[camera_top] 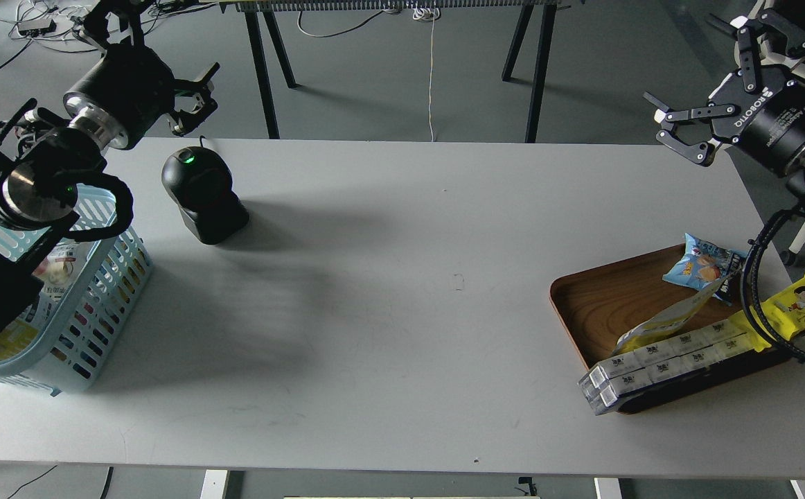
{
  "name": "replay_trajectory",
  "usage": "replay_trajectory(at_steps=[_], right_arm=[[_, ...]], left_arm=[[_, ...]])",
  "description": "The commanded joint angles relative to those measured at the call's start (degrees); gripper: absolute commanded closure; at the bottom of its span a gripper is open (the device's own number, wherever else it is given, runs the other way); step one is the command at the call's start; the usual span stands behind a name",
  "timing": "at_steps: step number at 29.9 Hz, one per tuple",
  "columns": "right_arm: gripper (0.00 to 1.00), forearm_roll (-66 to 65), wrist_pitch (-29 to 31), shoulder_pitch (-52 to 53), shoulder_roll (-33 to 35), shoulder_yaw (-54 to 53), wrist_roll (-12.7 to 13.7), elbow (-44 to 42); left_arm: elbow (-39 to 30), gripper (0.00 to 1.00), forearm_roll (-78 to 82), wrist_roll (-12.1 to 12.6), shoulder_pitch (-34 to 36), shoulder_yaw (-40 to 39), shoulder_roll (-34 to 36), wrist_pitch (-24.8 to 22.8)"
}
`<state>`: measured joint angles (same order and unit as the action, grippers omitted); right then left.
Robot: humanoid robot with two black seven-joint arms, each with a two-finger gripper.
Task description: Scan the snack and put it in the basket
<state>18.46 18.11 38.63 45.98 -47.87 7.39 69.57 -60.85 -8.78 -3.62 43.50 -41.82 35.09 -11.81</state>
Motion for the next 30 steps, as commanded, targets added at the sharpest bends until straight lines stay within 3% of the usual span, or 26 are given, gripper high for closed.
replay_trajectory(at_steps=[1, 7, 12, 20, 30], right_arm=[[0.03, -0.1, -4.1, 0.1, -2.1, 0.1, 0.0, -0.4], [0.03, -0.1, -5.5, 0.5, -6.7, -0.1, 0.0, -4.6], [0.01, -0.1, -4.7, 0.0, -7.6, -1.9, -0.2, -4.8], [0.01, -0.1, 3.6, -4.8, -9.5, -5.1, -2.2, -6.0], [0.01, -0.1, 3.9, -7.0, -9.5, -7.6, -2.4, -5.7]], left_arm=[[1.4, 0.0, 1.0, -1.3, -1.1, 0.3, 0.3, -2.9], [2.8, 0.0, 5.1, -3.0, -2.2, 0.4, 0.8, -7.6], [2.8, 0.0, 8.5, -6.7, -2.7, 0.4, 0.9, -9.9], [2.9, 0.0, 8.5, -6.4, -2.6, 0.0, 0.9, -9.6], [2.8, 0.0, 8.5, -6.6, -2.7, 0.0, 0.9, -9.7]])
